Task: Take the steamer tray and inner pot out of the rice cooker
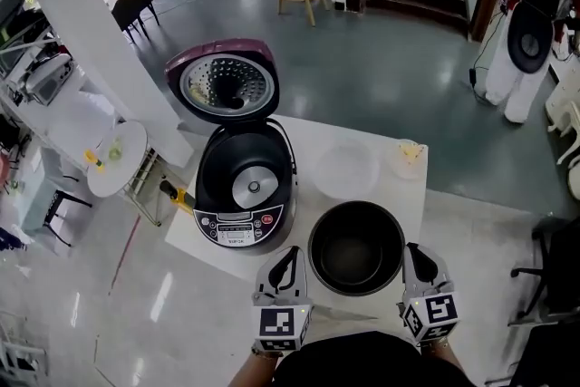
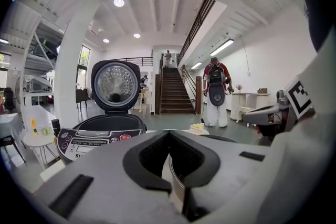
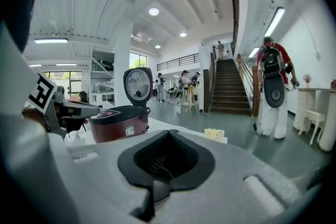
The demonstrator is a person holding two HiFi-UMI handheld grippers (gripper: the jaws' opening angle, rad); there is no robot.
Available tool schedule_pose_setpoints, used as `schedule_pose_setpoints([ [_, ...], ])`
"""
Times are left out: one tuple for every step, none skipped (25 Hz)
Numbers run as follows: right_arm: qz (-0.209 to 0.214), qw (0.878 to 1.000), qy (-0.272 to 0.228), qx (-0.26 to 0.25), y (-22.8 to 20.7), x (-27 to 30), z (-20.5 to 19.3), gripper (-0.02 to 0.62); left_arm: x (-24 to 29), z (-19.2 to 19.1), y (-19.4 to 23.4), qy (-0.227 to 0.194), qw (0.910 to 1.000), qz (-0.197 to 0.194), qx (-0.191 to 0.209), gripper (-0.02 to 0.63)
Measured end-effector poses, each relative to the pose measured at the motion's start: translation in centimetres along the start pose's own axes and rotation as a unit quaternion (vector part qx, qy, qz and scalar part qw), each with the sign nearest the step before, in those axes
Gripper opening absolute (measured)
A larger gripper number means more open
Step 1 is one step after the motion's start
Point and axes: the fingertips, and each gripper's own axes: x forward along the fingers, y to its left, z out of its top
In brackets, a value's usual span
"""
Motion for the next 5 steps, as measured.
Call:
schedule_pose_setpoints([
  [-0.001, 1.0, 0.001, 0.0, -0.05, 0.07, -0.04, 0.003, 0.11, -0.14, 0.13, 0.002, 1.0, 0.002, 0.003, -0.002],
  [-0.001, 1.0, 0.002, 0.0, -0.1, 0.12, -0.11, 0.003, 0.23, -0.3, 0.21, 0.005, 1.0, 0.005, 0.007, -0.002],
  [-0.002, 1.0, 0.003, 0.0, -0.17, 0.17, -0.21, 0.002, 0.35, -0.48, 0.26, 0.007, 0.9999, 0.007, 0.012, -0.002],
  [-0.002, 1.0, 0.005, 0.0, -0.23, 0.21, -0.32, 0.002, 0.46, -0.66, 0.31, 0.011, 0.9997, 0.01, 0.019, -0.002],
  [-0.003, 1.0, 0.006, 0.001, -0.29, 0.25, -0.43, 0.002, 0.57, -0.86, 0.34, 0.014, 0.9995, 0.013, 0.025, -0.002],
])
